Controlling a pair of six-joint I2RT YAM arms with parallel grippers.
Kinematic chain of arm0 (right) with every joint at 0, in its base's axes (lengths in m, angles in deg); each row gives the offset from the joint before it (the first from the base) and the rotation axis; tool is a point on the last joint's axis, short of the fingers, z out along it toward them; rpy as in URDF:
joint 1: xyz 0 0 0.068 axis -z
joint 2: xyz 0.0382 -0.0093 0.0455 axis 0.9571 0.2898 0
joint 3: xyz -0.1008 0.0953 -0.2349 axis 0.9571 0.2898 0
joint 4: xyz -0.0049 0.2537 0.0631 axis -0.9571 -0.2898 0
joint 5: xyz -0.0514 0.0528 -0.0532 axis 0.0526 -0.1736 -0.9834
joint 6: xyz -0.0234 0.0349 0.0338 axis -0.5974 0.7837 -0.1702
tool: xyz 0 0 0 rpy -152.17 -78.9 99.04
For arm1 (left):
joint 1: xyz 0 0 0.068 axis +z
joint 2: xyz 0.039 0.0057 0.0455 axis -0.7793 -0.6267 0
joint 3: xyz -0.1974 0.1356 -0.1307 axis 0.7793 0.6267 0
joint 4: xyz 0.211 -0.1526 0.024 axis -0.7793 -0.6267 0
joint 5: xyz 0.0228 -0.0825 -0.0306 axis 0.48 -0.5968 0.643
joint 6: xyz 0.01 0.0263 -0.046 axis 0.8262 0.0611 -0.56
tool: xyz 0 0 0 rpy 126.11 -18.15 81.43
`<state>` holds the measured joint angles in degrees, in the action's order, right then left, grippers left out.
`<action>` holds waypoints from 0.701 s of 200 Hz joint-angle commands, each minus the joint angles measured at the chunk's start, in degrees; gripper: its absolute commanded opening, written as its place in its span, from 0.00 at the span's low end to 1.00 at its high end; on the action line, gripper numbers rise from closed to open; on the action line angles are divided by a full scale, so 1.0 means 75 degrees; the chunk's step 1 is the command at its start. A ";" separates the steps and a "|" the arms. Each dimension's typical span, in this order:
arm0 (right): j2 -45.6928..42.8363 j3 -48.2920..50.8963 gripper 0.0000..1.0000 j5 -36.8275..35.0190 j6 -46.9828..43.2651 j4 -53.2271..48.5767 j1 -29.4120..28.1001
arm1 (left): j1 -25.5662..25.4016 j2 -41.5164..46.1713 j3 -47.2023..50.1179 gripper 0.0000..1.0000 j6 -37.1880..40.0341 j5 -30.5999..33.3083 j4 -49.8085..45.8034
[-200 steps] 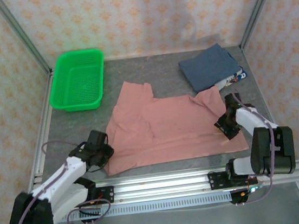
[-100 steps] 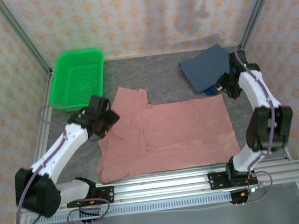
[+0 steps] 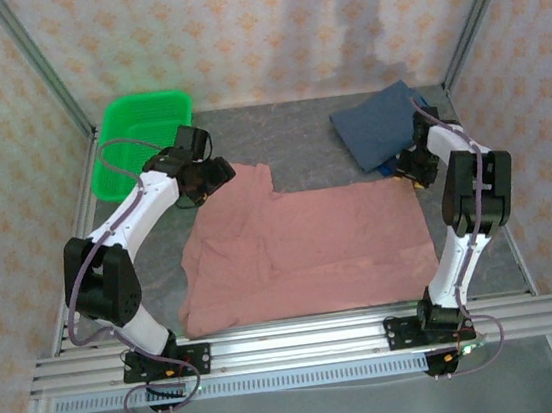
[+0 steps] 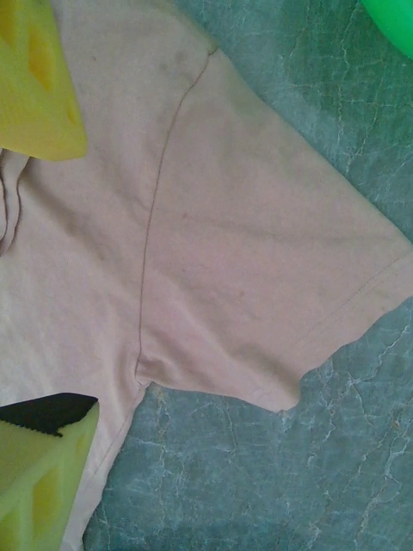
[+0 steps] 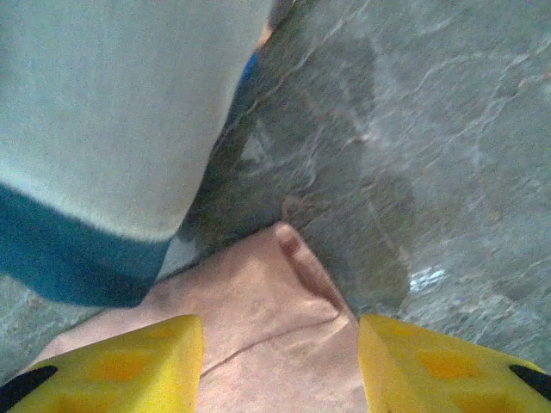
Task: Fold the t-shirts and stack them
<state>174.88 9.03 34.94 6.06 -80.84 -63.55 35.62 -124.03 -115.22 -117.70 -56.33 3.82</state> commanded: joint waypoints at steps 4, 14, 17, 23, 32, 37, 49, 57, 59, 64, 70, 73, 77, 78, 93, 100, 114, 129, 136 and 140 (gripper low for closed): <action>0.0204 0.0028 0.50 -0.0061 -0.0131 0.0295 0.0082 | 0.0121 0.0087 -0.0011 0.72 0.0267 -0.0053 0.0088; 0.0321 -0.0028 0.49 -0.0061 -0.0121 0.0297 0.0082 | 0.0144 0.0076 0.0001 0.72 0.0277 -0.0018 0.0104; 0.0341 -0.0032 0.49 -0.0042 -0.0110 0.0308 0.0085 | 0.0152 0.0067 0.0008 0.72 0.0288 0.0004 0.0101; 0.0386 -0.0035 0.48 -0.0001 -0.0096 0.0373 0.0080 | 0.0170 0.0052 -0.0013 0.72 0.0306 0.0033 0.0104; 0.0448 -0.0038 0.46 0.0054 -0.0061 0.0452 0.0079 | 0.0191 -0.0025 -0.0058 0.72 0.0333 0.0033 0.0106; 0.0497 -0.0066 0.45 0.0056 -0.0046 0.0477 0.0078 | 0.0217 -0.0079 -0.0100 0.72 0.0334 0.0069 0.0093; 0.0588 -0.0101 0.42 -0.0010 -0.0028 0.0523 0.0083 | 0.0235 -0.0256 -0.0246 0.72 0.0357 0.0170 0.0038; 0.0635 -0.0094 0.39 -0.0020 -0.0008 0.0611 0.0089 | 0.0237 -0.0409 -0.0375 0.71 0.0400 0.0270 -0.0013; 0.0639 -0.0095 0.38 -0.0010 -0.0003 0.0630 0.0084 | 0.0237 -0.0447 -0.0410 0.71 0.0408 0.0283 -0.0028; 0.0638 -0.0097 0.35 -0.0014 0.0014 0.0676 0.0089 | 0.0244 -0.0566 -0.0510 0.71 0.0454 0.0309 -0.0032; 0.0644 -0.0073 0.31 -0.0035 0.0062 0.0721 0.0090 | 0.0237 -0.0721 -0.0645 0.70 0.0496 0.0370 -0.0067; 0.0638 -0.0078 0.28 -0.0046 0.0098 0.0738 0.0089 | 0.0244 -0.0822 -0.0734 0.70 0.0500 0.0405 -0.0107; 0.0627 -0.0071 0.25 -0.0049 0.0130 0.0775 0.0083 | 0.0253 -0.0947 -0.0854 0.70 0.0511 0.0471 -0.0162; 0.0620 -0.0060 0.25 -0.0050 0.0146 0.0778 0.0087 | 0.0251 -0.0981 -0.0880 0.70 0.0512 0.0485 -0.0176; 0.0416 0.0111 0.15 0.0025 0.0327 0.1001 0.0081 | 0.0258 -0.1511 -0.1437 0.69 0.0641 0.0670 -0.0371; 0.0279 0.0214 0.11 0.0022 0.0419 0.1097 0.0078 | 0.0264 -0.1800 -0.1716 0.69 0.0693 0.0816 -0.0486; 0.0020 0.0362 0.09 -0.0040 0.0559 0.1168 0.0067 | 0.0292 -0.2538 -0.2338 0.67 0.0756 0.1163 -0.0821; -0.0279 0.0553 0.02 0.0019 0.0656 0.1271 0.0062 | 0.0341 -0.3174 -0.2951 0.63 0.0781 0.1411 -0.1119; -0.0401 0.0635 0.00 0.0041 0.0699 0.1284 0.0057 | 0.0374 -0.3430 -0.3198 0.62 0.0798 0.1535 -0.1191; -0.0455 0.0676 0.00 0.0054 0.0722 0.1284 0.0050 | 0.0384 -0.3543 -0.3328 0.62 0.0802 0.1578 -0.1213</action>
<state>175.47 11.81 35.20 9.69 -73.47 -62.87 37.35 -145.78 -134.84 -113.37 -50.41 0.47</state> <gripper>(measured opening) 0.040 0.630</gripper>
